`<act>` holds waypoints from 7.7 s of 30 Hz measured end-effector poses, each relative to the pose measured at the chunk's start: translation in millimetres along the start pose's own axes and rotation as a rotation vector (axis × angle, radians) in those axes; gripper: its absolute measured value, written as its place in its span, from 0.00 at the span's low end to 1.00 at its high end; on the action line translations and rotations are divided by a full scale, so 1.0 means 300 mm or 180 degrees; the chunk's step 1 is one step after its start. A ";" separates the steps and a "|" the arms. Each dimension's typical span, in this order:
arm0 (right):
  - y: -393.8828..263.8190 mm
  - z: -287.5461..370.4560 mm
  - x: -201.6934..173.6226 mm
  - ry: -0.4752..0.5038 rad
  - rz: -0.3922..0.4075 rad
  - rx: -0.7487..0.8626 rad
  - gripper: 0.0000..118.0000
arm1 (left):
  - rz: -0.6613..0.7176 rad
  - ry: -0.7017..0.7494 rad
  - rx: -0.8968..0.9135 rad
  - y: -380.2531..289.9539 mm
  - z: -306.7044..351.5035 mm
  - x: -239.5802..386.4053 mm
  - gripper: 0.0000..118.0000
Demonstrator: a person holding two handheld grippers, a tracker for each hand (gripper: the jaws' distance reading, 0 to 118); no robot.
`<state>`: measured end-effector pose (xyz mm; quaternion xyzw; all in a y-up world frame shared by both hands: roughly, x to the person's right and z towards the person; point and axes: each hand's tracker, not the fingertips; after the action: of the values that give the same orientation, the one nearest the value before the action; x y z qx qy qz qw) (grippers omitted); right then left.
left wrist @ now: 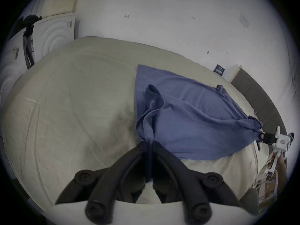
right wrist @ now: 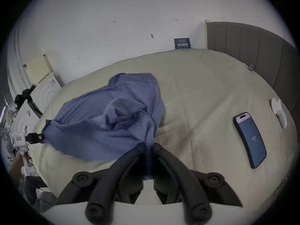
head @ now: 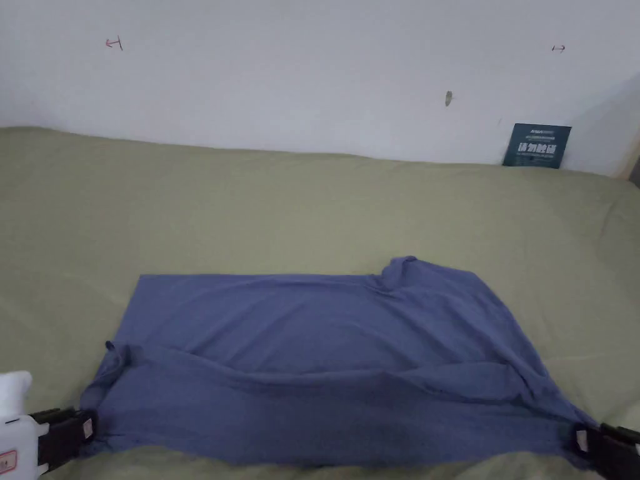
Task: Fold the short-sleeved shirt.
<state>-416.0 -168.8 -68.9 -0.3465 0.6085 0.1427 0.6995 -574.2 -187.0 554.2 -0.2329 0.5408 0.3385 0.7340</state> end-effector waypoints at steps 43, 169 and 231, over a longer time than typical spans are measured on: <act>-0.224 0.813 -0.335 -0.0578 0.0745 0.1973 0.16 | -0.0498 0.0385 0.1788 -0.322 0.798 0.304 0.32; -0.278 0.610 -0.578 -0.0657 0.0936 0.1809 0.00 | -0.0836 0.0158 0.1978 -0.373 0.653 0.738 0.00; -0.198 0.763 -0.362 -0.0230 0.0575 0.1807 0.00 | -0.0271 -0.1979 -0.0877 -0.304 0.137 0.791 0.09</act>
<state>-230.6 -36.8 57.2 -0.0762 0.6272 0.0408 0.7740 -435.5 -160.2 338.8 -0.2379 0.2302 0.4322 0.8388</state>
